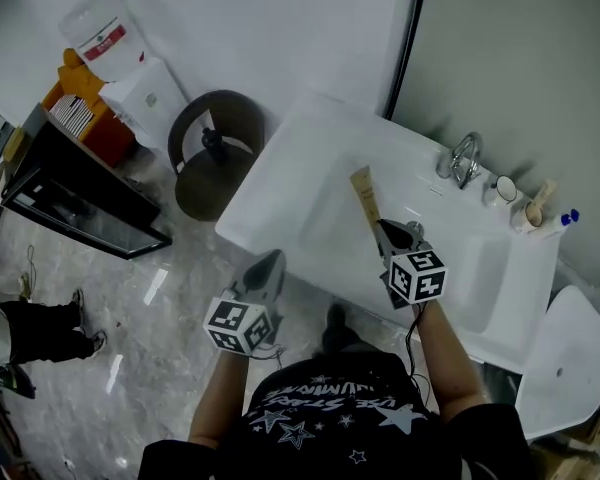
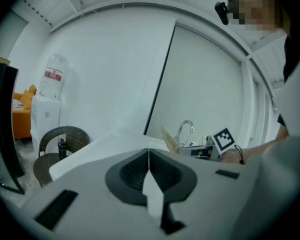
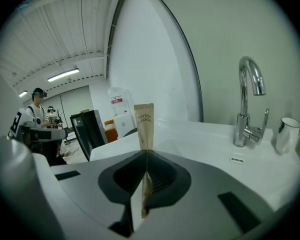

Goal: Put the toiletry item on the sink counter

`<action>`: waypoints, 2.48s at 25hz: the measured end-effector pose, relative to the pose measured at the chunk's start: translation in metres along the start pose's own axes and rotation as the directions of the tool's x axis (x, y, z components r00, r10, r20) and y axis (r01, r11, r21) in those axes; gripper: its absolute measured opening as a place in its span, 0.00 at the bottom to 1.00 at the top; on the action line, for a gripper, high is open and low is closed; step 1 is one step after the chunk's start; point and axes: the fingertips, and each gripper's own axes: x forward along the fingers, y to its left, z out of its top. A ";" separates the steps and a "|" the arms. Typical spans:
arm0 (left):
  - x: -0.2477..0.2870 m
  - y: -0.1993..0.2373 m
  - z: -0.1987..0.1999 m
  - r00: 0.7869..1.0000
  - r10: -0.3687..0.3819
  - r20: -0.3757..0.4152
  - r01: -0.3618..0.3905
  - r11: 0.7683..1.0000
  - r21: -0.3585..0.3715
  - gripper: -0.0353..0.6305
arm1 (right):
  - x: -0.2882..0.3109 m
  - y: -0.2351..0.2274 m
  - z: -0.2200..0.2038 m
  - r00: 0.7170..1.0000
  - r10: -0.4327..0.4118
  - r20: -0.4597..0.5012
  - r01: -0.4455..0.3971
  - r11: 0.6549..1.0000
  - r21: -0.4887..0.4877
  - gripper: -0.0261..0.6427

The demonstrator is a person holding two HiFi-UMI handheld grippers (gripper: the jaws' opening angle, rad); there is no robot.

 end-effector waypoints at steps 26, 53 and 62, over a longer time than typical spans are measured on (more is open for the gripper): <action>0.115 0.039 0.039 0.996 -0.011 -0.086 0.014 0.999 0.032 0.08 | 0.103 -0.076 0.015 0.984 -0.016 -0.175 -0.005 0.993 -0.118 0.07; 0.209 0.159 0.076 0.949 -0.267 -0.166 0.281 0.957 0.068 0.08 | 0.227 -0.097 0.056 0.889 -0.295 -0.350 0.097 0.869 -0.486 0.07; 0.231 0.173 0.062 0.933 -0.297 -0.203 0.310 0.950 0.036 0.08 | 0.272 -0.104 0.055 0.863 -0.280 -0.420 -0.040 0.791 -0.610 0.07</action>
